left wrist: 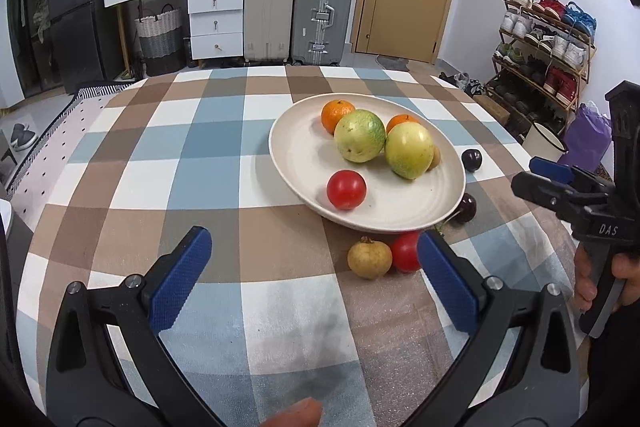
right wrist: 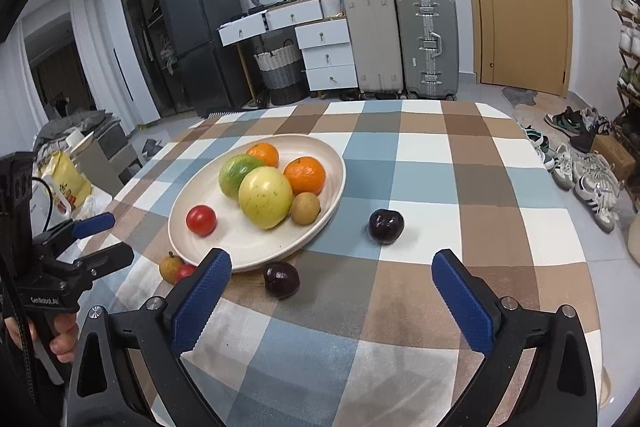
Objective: Organize fruits
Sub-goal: 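Withdraw both open tools from the plate toward the remaining loose fruits, then close the left tool on the small brown fruit while the right tool grasps the dark purple plum, then carry the brown fruit with the left tool while the right tool carries the plum over the plate, then open the left tool to drop the brown fruit on the plate while the right tool releases the plum there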
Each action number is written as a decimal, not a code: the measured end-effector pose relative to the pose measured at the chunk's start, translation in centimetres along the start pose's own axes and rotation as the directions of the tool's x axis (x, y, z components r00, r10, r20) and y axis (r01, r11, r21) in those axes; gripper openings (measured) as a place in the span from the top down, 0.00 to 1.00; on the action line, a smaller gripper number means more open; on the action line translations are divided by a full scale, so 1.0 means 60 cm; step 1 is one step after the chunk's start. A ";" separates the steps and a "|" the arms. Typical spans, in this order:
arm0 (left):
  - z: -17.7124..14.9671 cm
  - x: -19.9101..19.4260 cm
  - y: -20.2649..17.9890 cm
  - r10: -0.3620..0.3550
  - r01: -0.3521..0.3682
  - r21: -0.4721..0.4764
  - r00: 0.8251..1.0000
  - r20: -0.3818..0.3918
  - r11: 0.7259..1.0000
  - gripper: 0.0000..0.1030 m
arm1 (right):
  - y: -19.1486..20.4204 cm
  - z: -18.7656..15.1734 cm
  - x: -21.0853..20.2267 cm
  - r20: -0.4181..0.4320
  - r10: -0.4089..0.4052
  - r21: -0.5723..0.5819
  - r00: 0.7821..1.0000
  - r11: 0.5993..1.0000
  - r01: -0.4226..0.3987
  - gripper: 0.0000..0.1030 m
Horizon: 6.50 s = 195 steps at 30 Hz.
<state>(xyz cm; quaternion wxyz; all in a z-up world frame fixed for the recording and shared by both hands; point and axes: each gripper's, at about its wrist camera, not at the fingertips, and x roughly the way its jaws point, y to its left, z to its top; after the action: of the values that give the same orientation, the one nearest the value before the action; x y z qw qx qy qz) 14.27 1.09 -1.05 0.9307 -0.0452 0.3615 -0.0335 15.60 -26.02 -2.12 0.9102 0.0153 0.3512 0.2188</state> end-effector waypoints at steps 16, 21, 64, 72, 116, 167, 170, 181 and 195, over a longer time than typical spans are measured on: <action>-0.015 0.043 -0.004 0.008 -0.009 -0.011 0.996 -0.087 1.000 0.00 | 0.038 -0.022 0.050 -0.143 0.036 -0.089 0.989 0.995 -0.050 0.02; -0.017 0.053 -0.003 0.006 -0.007 -0.007 0.994 -0.113 1.000 0.07 | 0.044 -0.025 0.061 -0.169 0.032 -0.109 0.985 0.993 -0.050 0.05; -0.021 0.080 -0.021 -0.172 0.169 -0.032 0.972 -0.160 0.985 0.74 | 0.068 -0.017 0.098 -0.223 0.065 -0.166 0.973 0.981 -0.103 0.65; -0.024 0.075 -0.021 -0.163 0.160 -0.029 0.975 -0.153 0.987 0.75 | 0.065 -0.019 0.090 -0.210 0.056 -0.173 0.976 0.980 -0.094 0.74; 0.004 -0.024 -0.016 -0.089 0.087 0.027 0.992 0.095 0.996 0.75 | 0.039 0.011 -0.015 0.018 0.118 -0.093 0.993 0.989 -0.116 0.75; 0.077 0.074 -0.047 -0.076 0.074 0.080 0.997 0.025 0.994 0.75 | 0.111 0.049 0.080 -0.082 0.085 -0.114 0.993 0.989 -0.094 0.74; 0.077 0.074 -0.051 -0.083 0.081 0.091 0.996 0.023 0.993 0.75 | 0.114 0.046 0.082 -0.089 0.078 -0.125 0.993 0.988 -0.089 0.74; 0.074 0.073 -0.060 -0.100 0.098 0.106 0.995 0.011 0.989 0.75 | 0.113 0.044 0.079 -0.091 0.060 -0.127 0.994 0.989 -0.071 0.63; 0.077 0.032 -0.047 -0.058 0.055 0.072 0.997 0.045 0.996 0.17 | 0.081 0.040 0.032 -0.040 0.039 -0.096 0.998 0.995 -0.043 0.18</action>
<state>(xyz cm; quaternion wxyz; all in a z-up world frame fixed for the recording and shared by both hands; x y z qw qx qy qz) 18.74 -1.60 1.38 0.9386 -0.0232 0.3367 -0.0716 16.53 -20.55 -0.65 0.8984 -0.0256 0.3572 0.2543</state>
